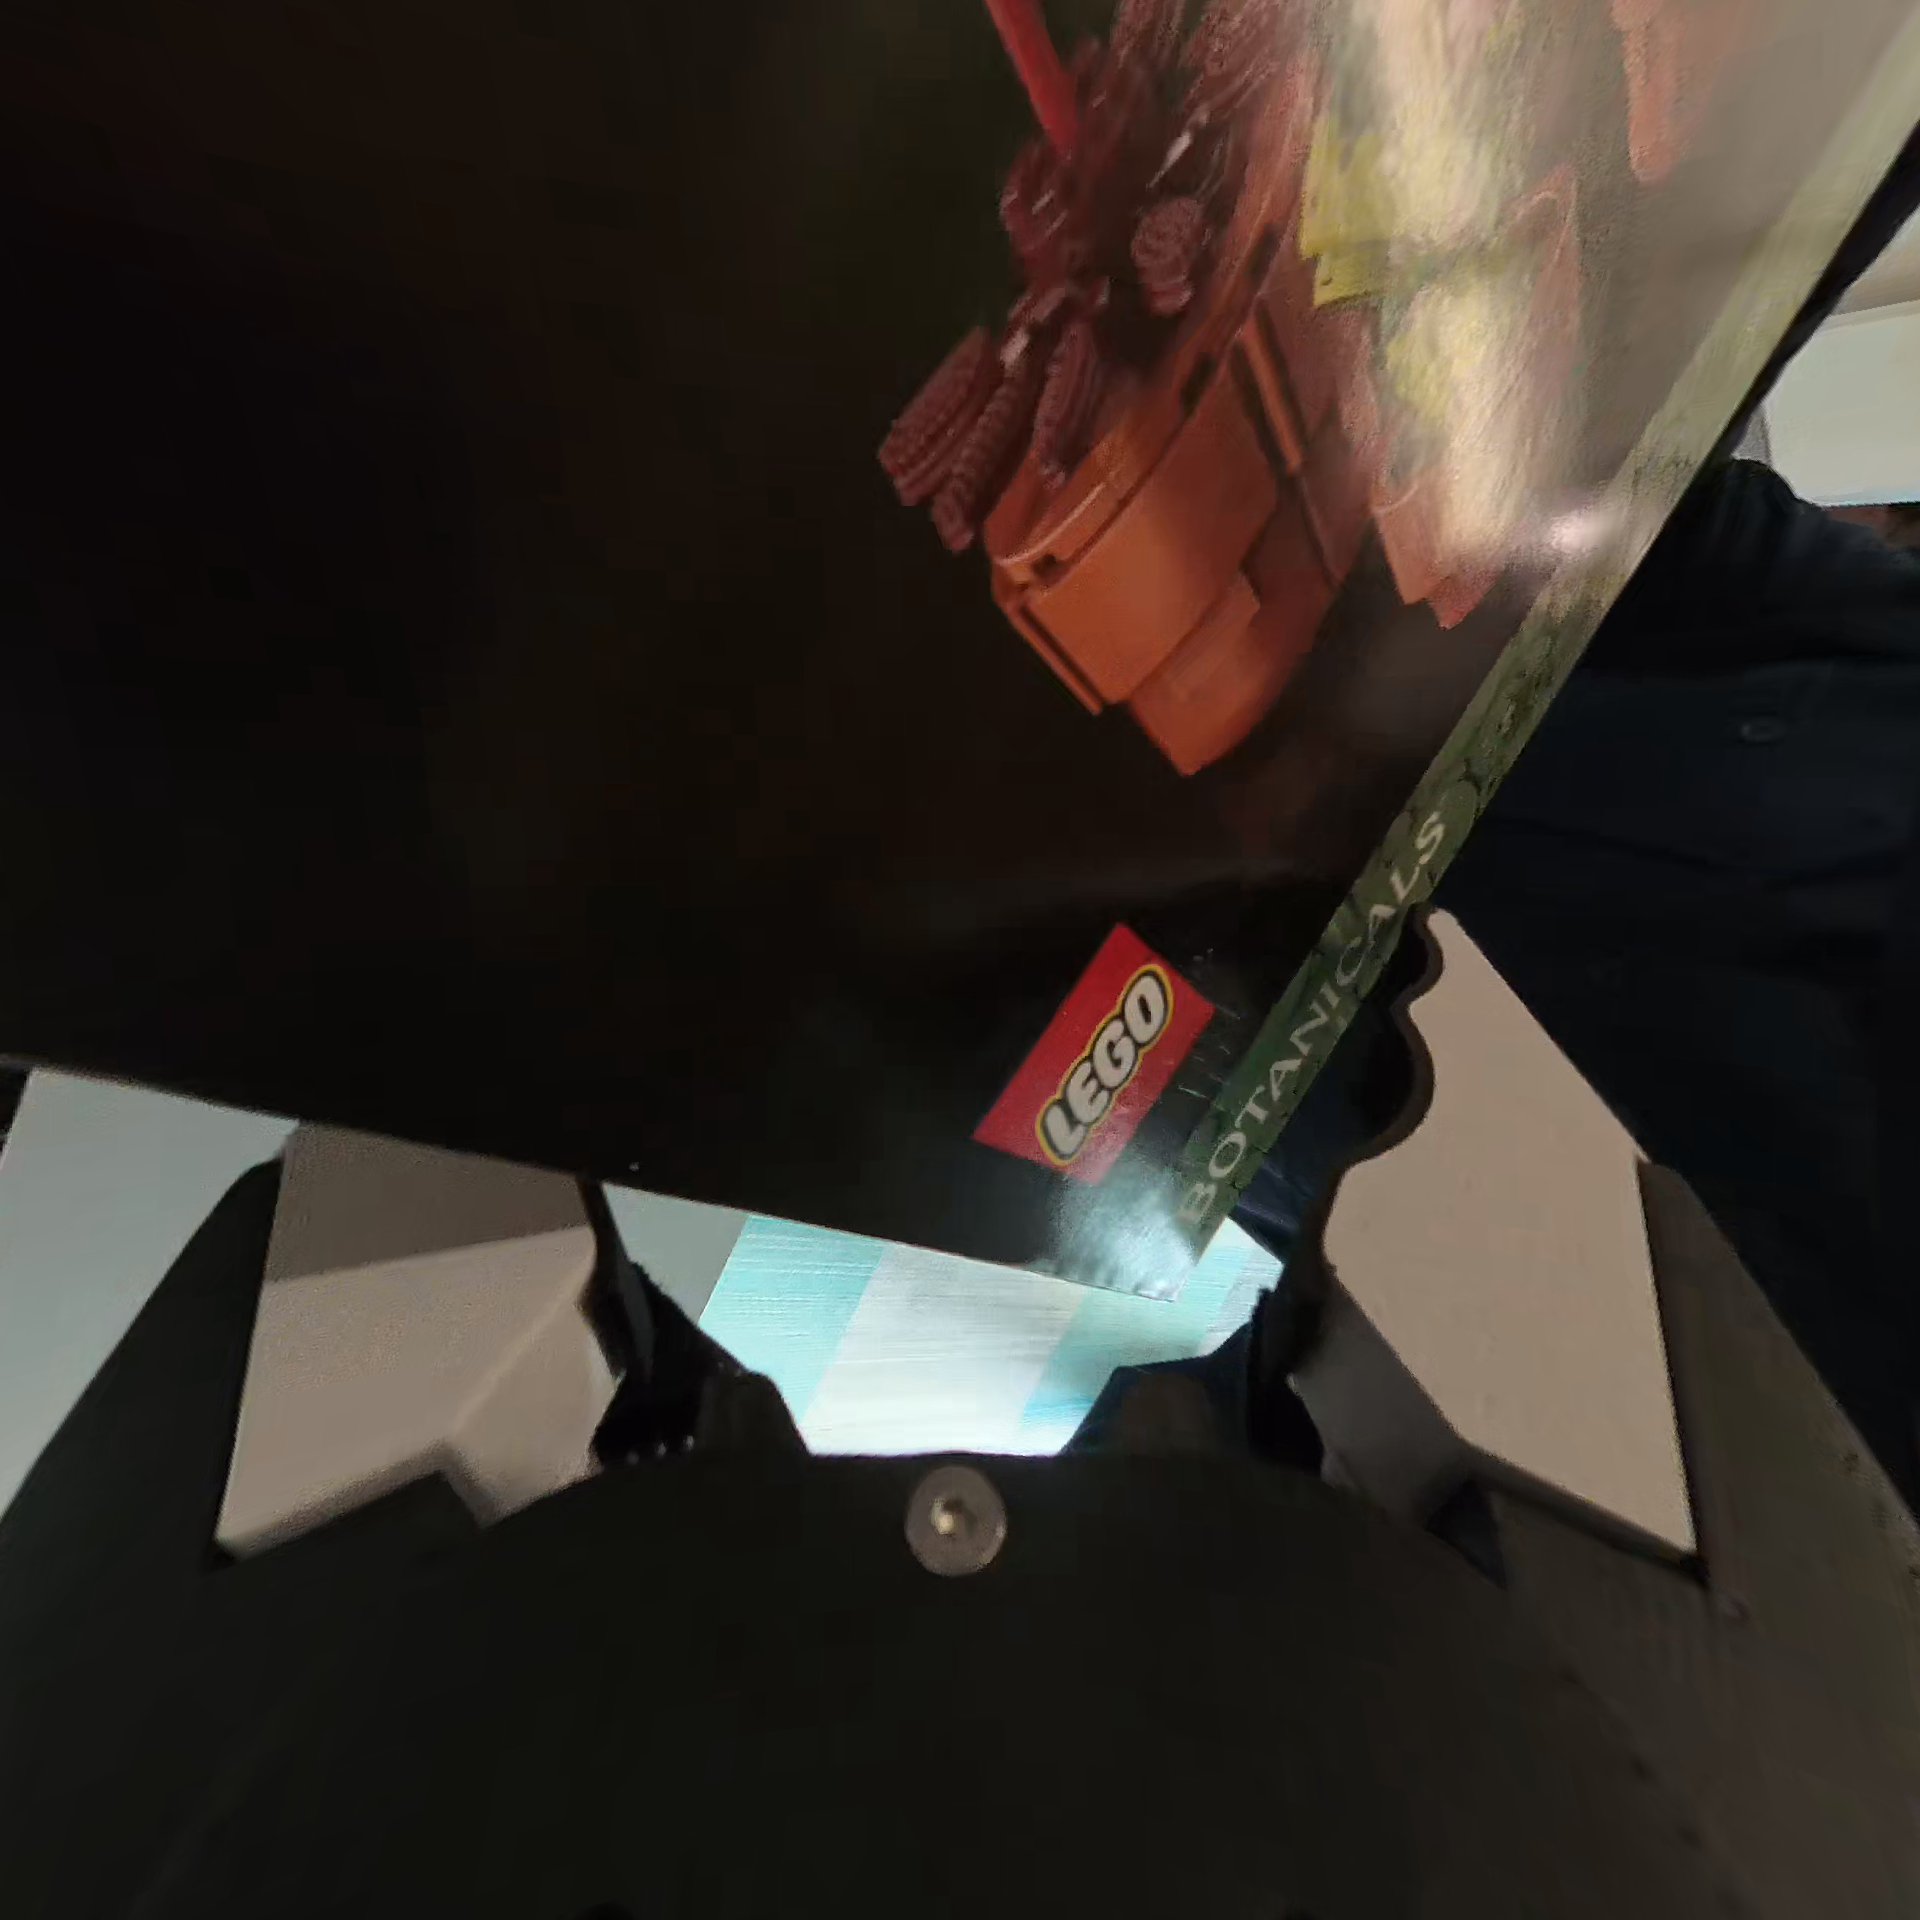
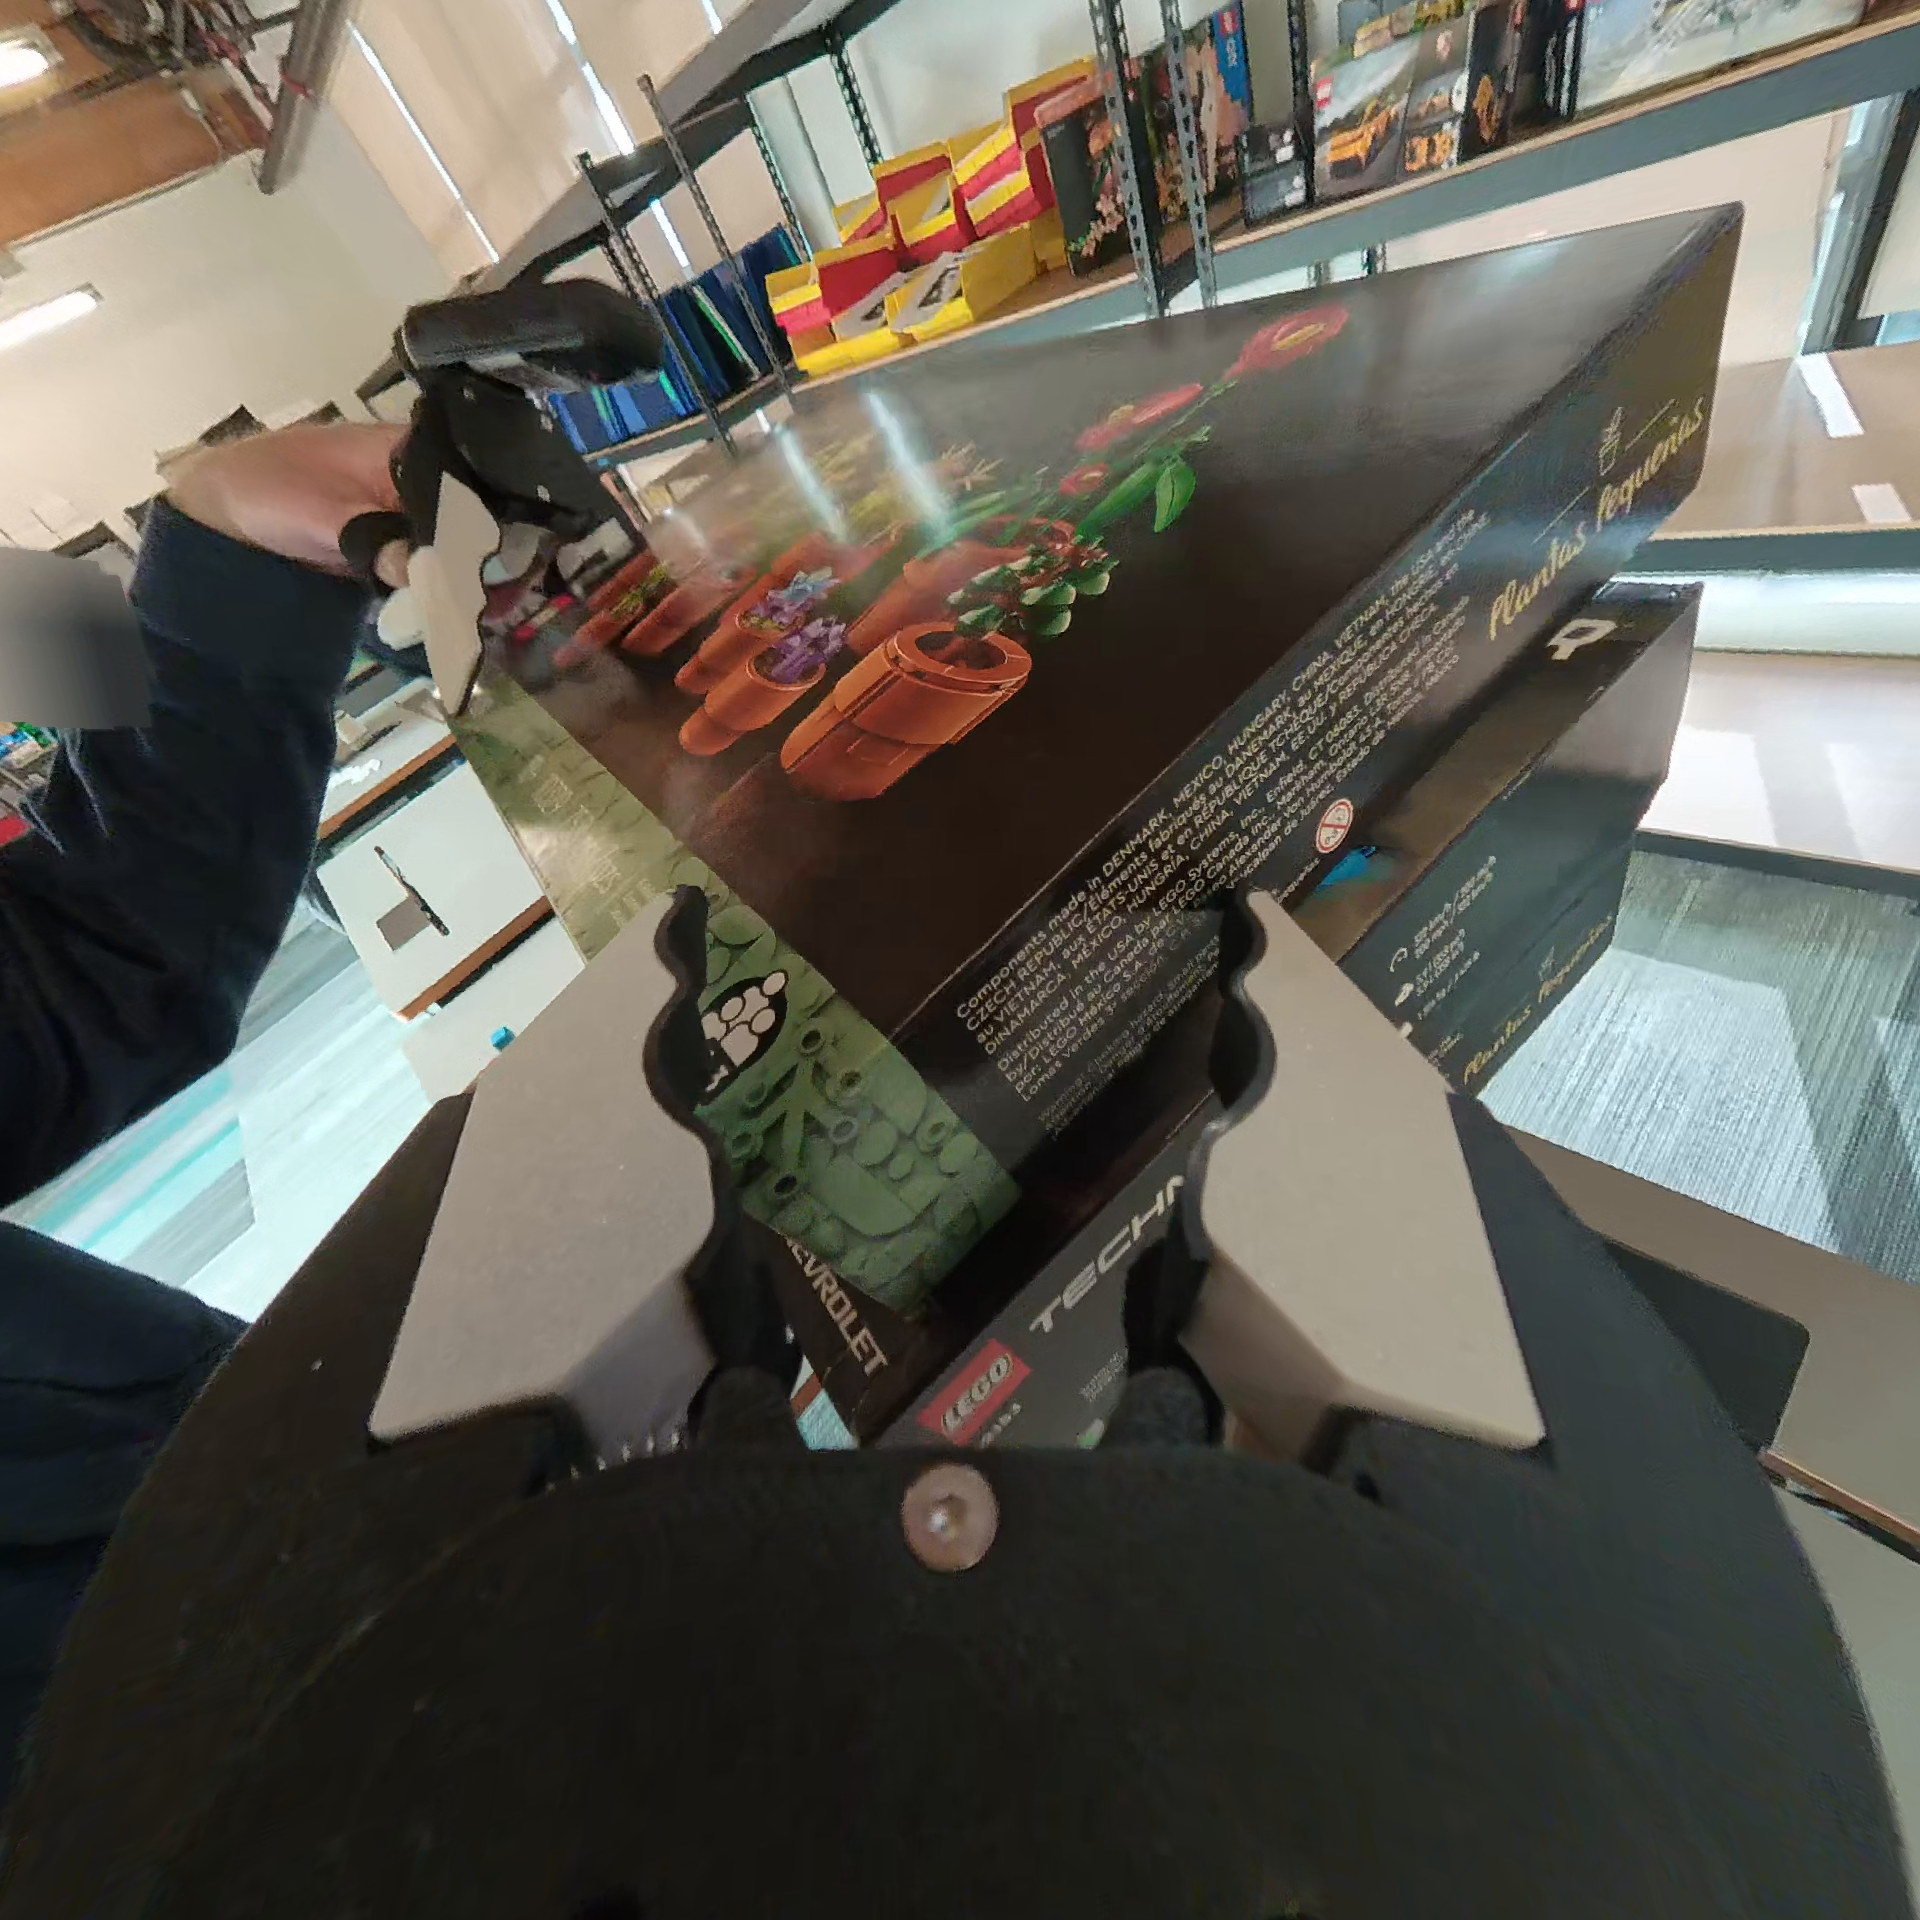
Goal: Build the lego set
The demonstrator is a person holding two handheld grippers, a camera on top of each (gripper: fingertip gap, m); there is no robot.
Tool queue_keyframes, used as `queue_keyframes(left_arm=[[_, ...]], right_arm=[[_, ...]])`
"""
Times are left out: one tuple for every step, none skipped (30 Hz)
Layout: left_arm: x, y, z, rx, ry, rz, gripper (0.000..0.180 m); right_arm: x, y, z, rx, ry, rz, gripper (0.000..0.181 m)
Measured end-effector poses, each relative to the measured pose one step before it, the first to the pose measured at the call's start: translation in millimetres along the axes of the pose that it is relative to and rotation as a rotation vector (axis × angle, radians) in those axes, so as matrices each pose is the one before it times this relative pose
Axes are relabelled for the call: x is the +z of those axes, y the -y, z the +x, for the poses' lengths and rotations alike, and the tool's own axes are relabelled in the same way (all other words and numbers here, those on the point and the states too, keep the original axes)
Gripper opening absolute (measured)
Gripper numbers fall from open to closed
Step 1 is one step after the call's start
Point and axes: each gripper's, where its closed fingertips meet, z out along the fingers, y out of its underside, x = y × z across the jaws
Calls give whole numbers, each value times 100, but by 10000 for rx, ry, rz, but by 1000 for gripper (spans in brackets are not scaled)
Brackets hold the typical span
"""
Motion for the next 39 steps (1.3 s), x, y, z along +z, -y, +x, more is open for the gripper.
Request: queue_keyframes(left_arm=[[-142,-200,-40,60,235,-181,153],[-94,-405,25,34,233,-311,152],[2,-481,9,98,267,-380,151],[64,-470,38,287,306,-345,151],[92,-367,115,177,188,-207,151],[32,-74,18,64,138,58,149],[-64,185,51,30,33,331,148],[-83,270,20,116,26,537,148],[41,160,8,158,32,576,147],[113,114,-35,82,88,579,146],[15,107,95,24,76,618,144],[-99,203,64,191,206,659,145],[-118,359,55,261,254,710,148],[-121,243,49,237,255,630,148],[-167,248,240,133,141,611,149],[-114,496,259,138,104,664,154],[81,301,94,178,180,544,157],[292,43,-107,180,280,417,157],[421,-5,-170,175,341,390,158],[426,-49,-269,289,426,306,158],[354,-125,-221,329,412,261,158],[306,-219,-235,254,380,150,158],[287,-104,-232,123,350,119,158],[335,68,-220,40,380,168,158],[515,-192,-281,233,544,-61,158],[540,-488,-334,573,742,-358,158],[152,-50,161,195,258,-141,158],[-78,249,123,-26,99,37,158],[-51,115,40,14,125,-20,158],[-9,17,25,-43,64,-37,158],[-26,19,-5,2,90,4,157],[-81,122,8,-20,87,94,155],[-108,89,-19,-22,48,129,152],[-77,29,24,-48,-18,78,149],[-12,24,61,-34,-54,23,147],[60,-12,61,13,-33,-51,146],[102,-34,28,83,22,-124,147],[82,43,31,131,18,-59,149],[109,59,108,64,-83,9,150]], right_arm=[[-29,-57,-34,-60,33,-75,96],[-15,48,-89,-48,79,10,95],[3,5,-40,-22,71,-11,96],[30,-128,66,-66,-6,-76,96],[-27,-93,-6,-99,7,-59,96],[-66,-21,-32,-35,34,-11,97],[-71,-12,-41,-31,42,31,97],[-77,-67,-53,-52,58,14,98],[-106,-106,-40,-82,60,16,99],[-141,-93,-35,-65,68,23,98],[-178,-68,-199,-144,110,-10,98],[-197,-8,-266,-357,18,16,99],[-304,248,-249,-439,-63,152,98],[-416,508,-221,-450,-118,334,97],[-300,141,-335,-353,21,97,101],[-70,-355,-329,-114,104,-265,105],[134,-509,-315,-39,137,-319,108],[295,-475,-208,-125,47,-248,109],[390,-350,80,-236,-204,-155,111],[416,-242,175,-380,-336,-95,116],[341,-224,127,-388,-350,-140,117],[240,-74,115,-273,-326,-54,113],[231,-64,90,-145,-261,-37,112],[186,-36,73,-92,-226,-50,112],[100,19,200,-53,-312,-23,109],[18,-31,296,-108,-397,-20,104],[-33,-109,276,-60,-345,-70,100],[-131,1,-9,91,-68,10,101],[-181,132,-88,104,20,159,101],[-143,14,-118,-15,4,59,100],[-150,-44,-125,5,-6,-23,100],[-179,26,-130,-1,-32,-5,100],[-217,31,-136,-6,-8,-16,100],[-272,61,-123,14,-4,-11,100],[-277,133,-91,89,-44,51,100],[-240,27,-107,26,-53,36,100],[-156,-191,-108,-84,-37,-72,100],[-75,-299,-5,-36,-41,-58,100],[-42,-150,130,148,-41,137,100]])
